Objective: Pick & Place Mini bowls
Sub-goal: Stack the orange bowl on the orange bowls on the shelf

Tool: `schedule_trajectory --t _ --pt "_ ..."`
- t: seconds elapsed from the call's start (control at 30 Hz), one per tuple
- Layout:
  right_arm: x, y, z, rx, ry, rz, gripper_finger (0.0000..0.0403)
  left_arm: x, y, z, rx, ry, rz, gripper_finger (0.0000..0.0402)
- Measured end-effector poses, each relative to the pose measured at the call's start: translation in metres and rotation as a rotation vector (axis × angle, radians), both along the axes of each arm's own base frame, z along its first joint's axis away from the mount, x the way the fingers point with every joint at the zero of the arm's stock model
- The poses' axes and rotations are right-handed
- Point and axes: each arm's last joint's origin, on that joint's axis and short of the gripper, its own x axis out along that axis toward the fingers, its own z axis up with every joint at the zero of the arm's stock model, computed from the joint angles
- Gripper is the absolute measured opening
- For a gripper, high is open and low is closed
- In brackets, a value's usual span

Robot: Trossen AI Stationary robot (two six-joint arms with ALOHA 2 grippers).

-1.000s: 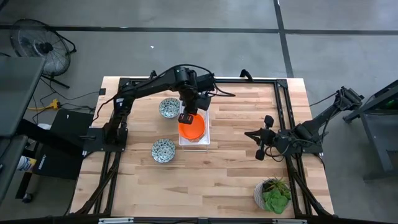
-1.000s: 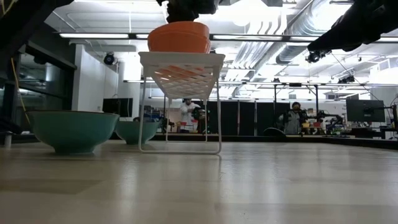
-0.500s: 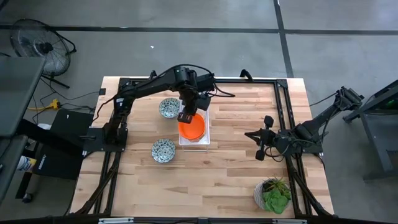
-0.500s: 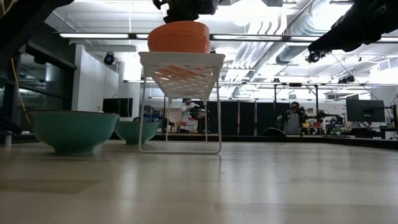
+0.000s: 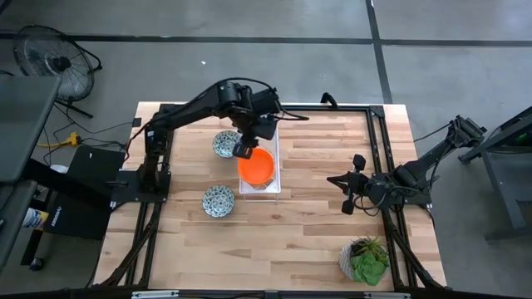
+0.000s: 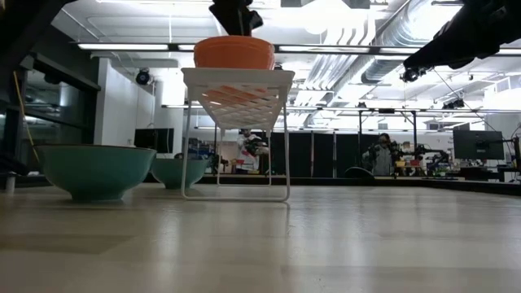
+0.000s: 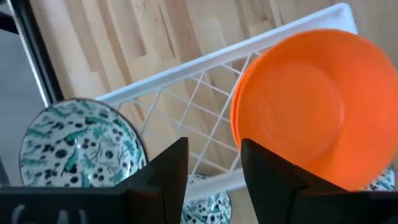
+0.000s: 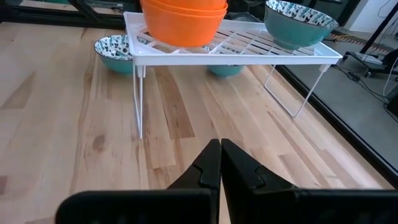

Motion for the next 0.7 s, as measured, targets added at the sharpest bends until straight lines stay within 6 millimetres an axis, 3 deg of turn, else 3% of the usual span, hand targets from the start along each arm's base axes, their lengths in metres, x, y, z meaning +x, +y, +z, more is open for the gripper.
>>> schedule_trajectory --t 0.23,0.33,0.47,0.7 --pt "-0.001 0.0 -0.001 0.016 0.005 -0.008 0.0 -0.007 -0.002 0.009 0.093 -0.008 0.047 0.0134" --pt "-0.001 0.0 -0.002 0.019 0.01 -0.007 0.0 -0.008 -0.003 0.012 0.135 -0.011 0.047 0.01" --pt "-0.001 0.0 -0.002 0.022 0.008 -0.008 0.0 -0.006 -0.005 0.01 0.153 0.0 0.046 0.002" --pt "-0.001 0.0 -0.002 0.038 0.005 -0.011 0.0 -0.003 -0.021 0.012 0.268 0.004 0.057 0.0003"
